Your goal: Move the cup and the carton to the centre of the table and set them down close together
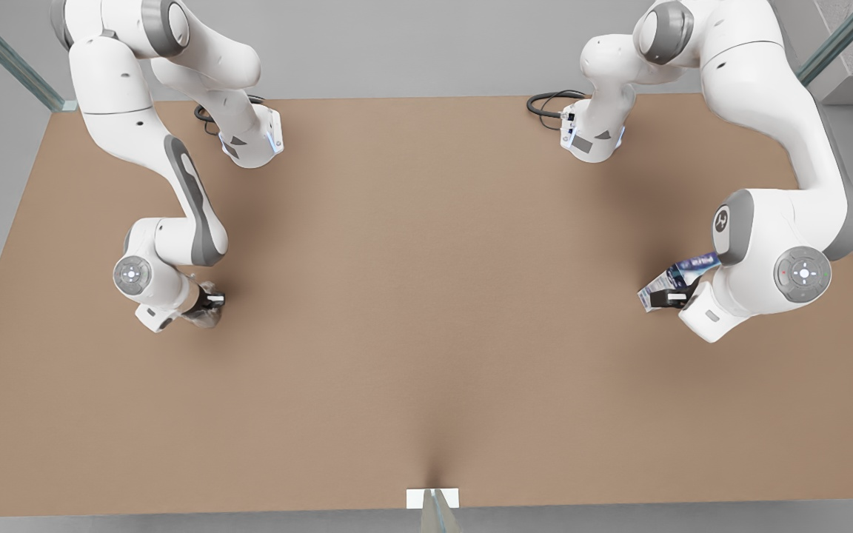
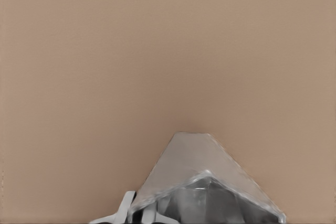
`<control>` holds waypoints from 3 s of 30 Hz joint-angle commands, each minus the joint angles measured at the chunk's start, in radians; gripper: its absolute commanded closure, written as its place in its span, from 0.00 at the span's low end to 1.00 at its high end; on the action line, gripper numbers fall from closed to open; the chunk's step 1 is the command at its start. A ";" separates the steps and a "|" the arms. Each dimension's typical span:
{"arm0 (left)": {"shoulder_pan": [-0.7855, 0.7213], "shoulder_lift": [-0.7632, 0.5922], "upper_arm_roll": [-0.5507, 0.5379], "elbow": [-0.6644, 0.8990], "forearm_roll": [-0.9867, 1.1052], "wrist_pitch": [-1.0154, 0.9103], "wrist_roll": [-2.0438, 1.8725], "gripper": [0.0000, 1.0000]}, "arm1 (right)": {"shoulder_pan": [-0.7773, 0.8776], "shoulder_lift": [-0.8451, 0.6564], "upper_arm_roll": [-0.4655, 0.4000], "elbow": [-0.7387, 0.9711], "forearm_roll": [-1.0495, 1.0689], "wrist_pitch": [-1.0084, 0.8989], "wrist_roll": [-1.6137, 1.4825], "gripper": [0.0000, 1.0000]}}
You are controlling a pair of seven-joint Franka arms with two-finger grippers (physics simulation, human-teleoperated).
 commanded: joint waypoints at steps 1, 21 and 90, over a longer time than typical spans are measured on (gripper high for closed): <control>0.000 0.000 0.000 0.000 0.000 0.000 0.000 0.00 | 0.000 0.000 0.000 0.000 0.000 -0.002 0.000 0.79; 0.000 -0.009 0.008 0.002 0.003 0.000 -0.002 0.00 | 0.109 -0.089 0.055 0.041 0.031 -0.108 0.113 0.79; -0.031 -0.212 0.012 -0.443 0.072 0.325 1.397 0.00 | 0.704 0.711 0.107 1.238 0.041 -0.094 0.799 0.00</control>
